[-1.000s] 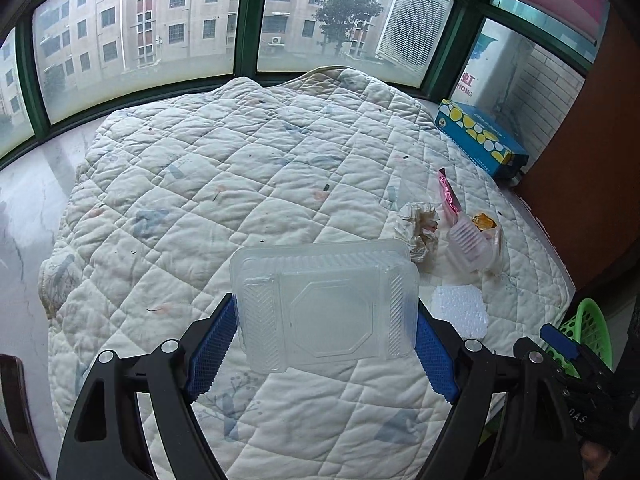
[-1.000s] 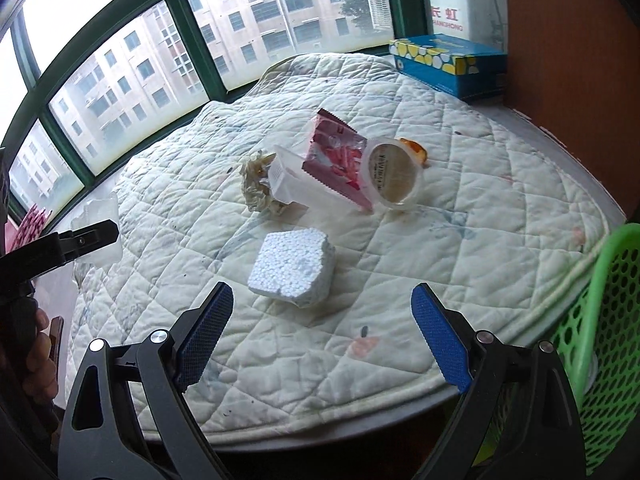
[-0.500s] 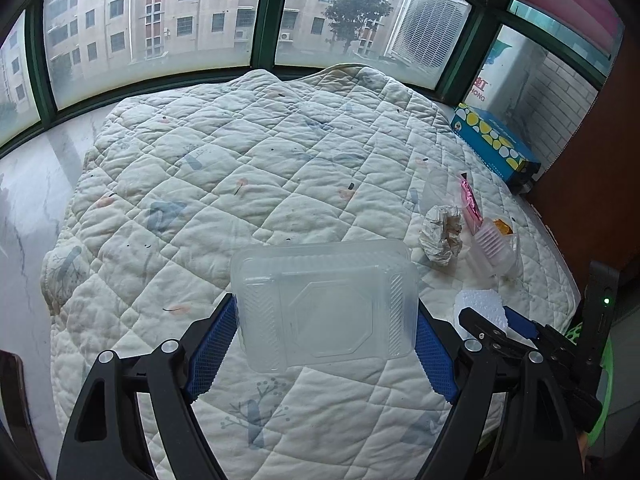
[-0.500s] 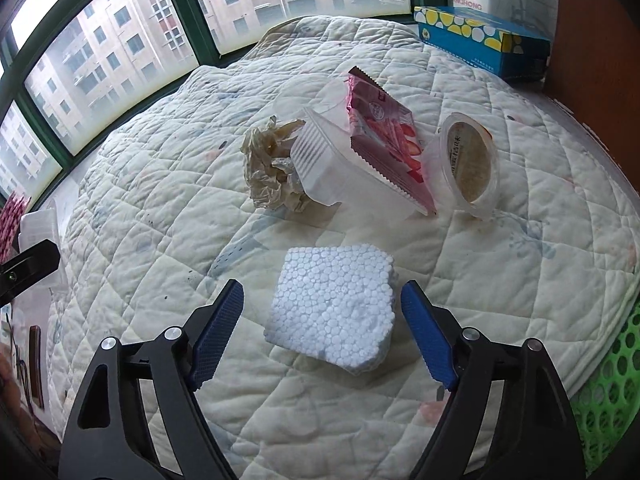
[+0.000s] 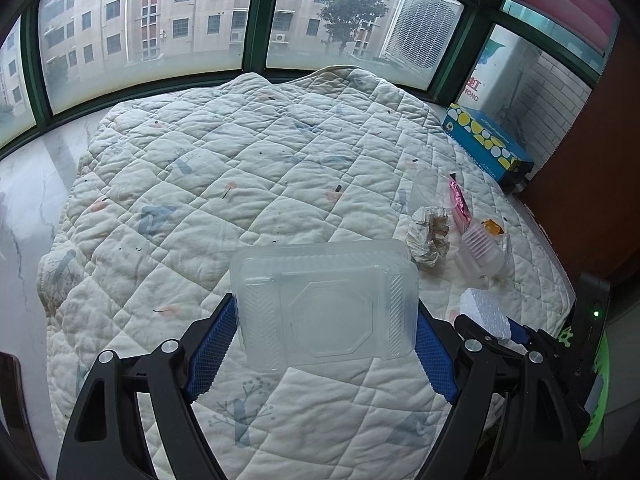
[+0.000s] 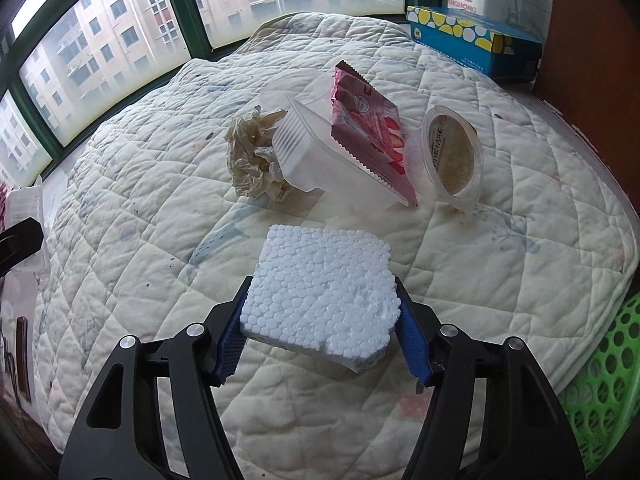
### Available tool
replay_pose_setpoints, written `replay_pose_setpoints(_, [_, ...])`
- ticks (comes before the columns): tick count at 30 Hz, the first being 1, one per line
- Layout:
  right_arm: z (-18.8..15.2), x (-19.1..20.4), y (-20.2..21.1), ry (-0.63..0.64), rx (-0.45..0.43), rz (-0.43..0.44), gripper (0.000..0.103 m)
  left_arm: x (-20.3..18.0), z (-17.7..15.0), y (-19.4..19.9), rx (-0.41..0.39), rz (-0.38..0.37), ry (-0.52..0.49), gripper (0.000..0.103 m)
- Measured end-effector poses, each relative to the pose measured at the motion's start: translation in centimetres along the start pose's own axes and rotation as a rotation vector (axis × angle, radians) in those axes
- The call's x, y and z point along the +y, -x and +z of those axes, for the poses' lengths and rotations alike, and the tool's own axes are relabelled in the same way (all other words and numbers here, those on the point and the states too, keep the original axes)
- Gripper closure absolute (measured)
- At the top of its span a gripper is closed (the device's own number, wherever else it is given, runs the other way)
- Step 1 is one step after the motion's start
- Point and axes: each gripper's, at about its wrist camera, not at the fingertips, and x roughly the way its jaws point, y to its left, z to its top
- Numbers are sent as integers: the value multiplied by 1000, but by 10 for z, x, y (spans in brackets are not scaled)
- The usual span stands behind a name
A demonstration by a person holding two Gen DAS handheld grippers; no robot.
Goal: Collect trash
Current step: 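Lift the clear box with the left tool while the right tool grasps the white foam block, then carry the clear box and foam block over the green basket and open both tools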
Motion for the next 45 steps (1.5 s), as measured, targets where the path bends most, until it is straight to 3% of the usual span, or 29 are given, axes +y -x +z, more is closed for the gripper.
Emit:
replay_pose_setpoints(19, [-22,-51,88,-78,-102,-18,38,-77,-5,11,-6,-96,-113,23])
replay_pose_setpoints(45, [-91,-189,181,-319,-190,-232,38,-227,-25,19,17,-259,-363,23])
